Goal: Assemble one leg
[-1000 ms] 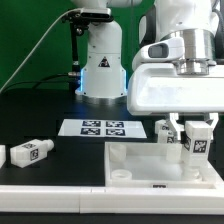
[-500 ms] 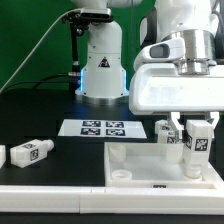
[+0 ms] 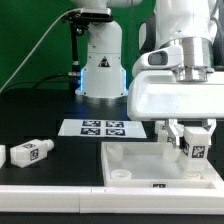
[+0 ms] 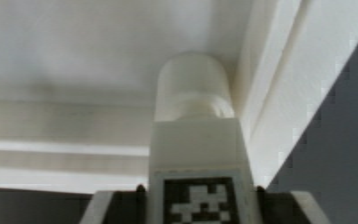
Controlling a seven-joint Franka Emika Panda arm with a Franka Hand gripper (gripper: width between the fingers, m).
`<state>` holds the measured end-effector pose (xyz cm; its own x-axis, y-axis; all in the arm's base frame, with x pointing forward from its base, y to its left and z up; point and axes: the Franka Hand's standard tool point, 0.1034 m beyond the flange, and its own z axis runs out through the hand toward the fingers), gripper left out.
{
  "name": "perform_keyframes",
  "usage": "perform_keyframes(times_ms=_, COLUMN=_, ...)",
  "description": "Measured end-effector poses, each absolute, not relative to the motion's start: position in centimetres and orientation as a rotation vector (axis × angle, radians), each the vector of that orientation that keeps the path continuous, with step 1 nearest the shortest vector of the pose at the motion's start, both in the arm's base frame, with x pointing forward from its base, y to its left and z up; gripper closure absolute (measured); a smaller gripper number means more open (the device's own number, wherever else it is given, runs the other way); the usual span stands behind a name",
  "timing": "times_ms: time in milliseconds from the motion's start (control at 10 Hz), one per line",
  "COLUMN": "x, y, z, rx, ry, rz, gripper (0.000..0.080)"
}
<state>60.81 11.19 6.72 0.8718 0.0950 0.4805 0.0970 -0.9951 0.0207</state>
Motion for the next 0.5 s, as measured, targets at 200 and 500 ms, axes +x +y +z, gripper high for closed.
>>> perform_keyframes(times_ms=200, x=61.03, y=10.99, z=6.70, rx=-3.029, ry=-0.153, rz=-0.814, gripper=0.0515)
perform_keyframes(times_ms=500, x=61.11, y=10.67, z=6.72, rx=-3.029, ry=-0.145, rz=-0.820, gripper=0.0515)
